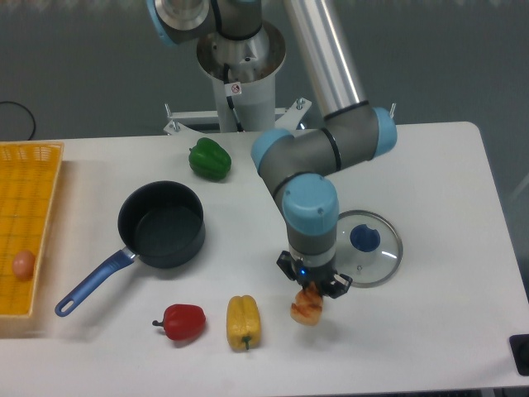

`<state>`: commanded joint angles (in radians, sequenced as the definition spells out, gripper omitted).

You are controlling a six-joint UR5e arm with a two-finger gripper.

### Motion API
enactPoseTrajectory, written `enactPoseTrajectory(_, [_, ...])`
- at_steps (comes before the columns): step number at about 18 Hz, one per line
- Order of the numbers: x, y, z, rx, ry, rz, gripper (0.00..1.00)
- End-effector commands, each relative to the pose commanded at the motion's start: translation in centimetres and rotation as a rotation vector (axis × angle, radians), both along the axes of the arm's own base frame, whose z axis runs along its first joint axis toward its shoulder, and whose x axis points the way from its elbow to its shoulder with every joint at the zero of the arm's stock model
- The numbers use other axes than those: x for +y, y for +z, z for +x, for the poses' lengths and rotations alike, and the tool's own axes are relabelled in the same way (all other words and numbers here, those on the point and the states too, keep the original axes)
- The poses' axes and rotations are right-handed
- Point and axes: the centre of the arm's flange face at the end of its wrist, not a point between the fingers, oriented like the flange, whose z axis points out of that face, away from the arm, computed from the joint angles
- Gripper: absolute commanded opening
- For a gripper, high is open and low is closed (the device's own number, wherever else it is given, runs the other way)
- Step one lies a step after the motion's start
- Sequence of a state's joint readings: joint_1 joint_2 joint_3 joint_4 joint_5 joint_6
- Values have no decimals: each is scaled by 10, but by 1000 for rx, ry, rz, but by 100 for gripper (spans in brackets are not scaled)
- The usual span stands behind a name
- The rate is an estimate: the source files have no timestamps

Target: Pick up the bread

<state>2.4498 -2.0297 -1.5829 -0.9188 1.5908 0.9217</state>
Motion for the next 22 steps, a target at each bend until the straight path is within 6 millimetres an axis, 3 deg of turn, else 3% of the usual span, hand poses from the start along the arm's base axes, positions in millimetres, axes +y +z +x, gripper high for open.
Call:
enactPoseTrajectory(8, [-41, 33, 16, -71, -261, -109, 36])
enactPoseTrajectory(11, [-70, 52, 7, -99, -353, -139, 36])
enactPoseTrajectory(15, [-96, 61, -8, -114, -473, -169, 34])
enactPoseTrajectory(22, [-105, 63, -18, -108, -488, -174, 34])
